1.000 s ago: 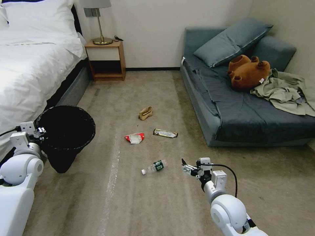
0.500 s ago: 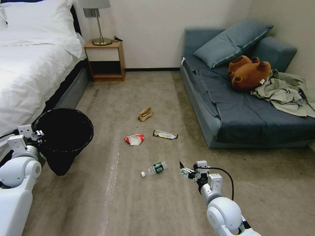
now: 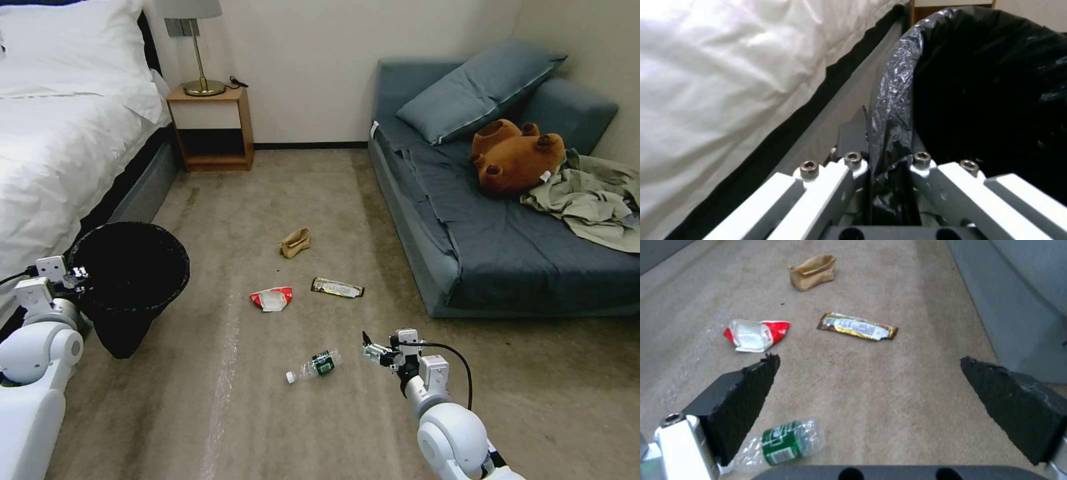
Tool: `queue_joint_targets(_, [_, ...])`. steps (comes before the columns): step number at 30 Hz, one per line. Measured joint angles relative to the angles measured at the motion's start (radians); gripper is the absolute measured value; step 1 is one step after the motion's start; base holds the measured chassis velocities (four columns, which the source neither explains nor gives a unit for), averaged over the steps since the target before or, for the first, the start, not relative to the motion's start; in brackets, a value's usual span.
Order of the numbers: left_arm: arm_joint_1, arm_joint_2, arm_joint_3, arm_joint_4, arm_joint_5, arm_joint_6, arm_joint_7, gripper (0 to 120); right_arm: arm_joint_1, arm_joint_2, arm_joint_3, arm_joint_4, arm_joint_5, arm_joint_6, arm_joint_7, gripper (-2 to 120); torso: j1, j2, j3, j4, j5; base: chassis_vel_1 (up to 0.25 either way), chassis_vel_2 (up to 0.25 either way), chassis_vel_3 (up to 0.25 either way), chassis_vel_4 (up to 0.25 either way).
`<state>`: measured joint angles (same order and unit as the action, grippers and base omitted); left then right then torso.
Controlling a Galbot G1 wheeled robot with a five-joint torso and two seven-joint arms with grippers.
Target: Pick up the trash bin, then pick up the garbage on the floor and place it into the trash bin.
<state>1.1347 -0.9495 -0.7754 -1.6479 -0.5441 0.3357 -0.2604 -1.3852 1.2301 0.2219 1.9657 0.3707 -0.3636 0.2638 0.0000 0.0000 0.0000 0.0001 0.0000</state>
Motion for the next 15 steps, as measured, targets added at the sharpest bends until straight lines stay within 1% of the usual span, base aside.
queue_joint_targets(3, [0.005, -0.002, -0.002, 0.0, 0.0, -0.002, 0.003, 4, -0.003, 0.002, 0.0, 0.001, -0.003, 0.001, -0.001, 100, 0.0, 0.0, 0.0, -0.0001, 0.0, -0.096, 0.073, 0.095, -0.081])
queue_joint_targets(15, [0.024, 0.0, -0.018, -0.004, 0.0, -0.011, 0.011, 4, -0.013, 0.01, -0.01, 0.001, -0.02, 0.001, -0.003, 100, 0.0, 0.0, 0.0, 0.0, 0.0001, -0.112, 0.115, 0.113, -0.116])
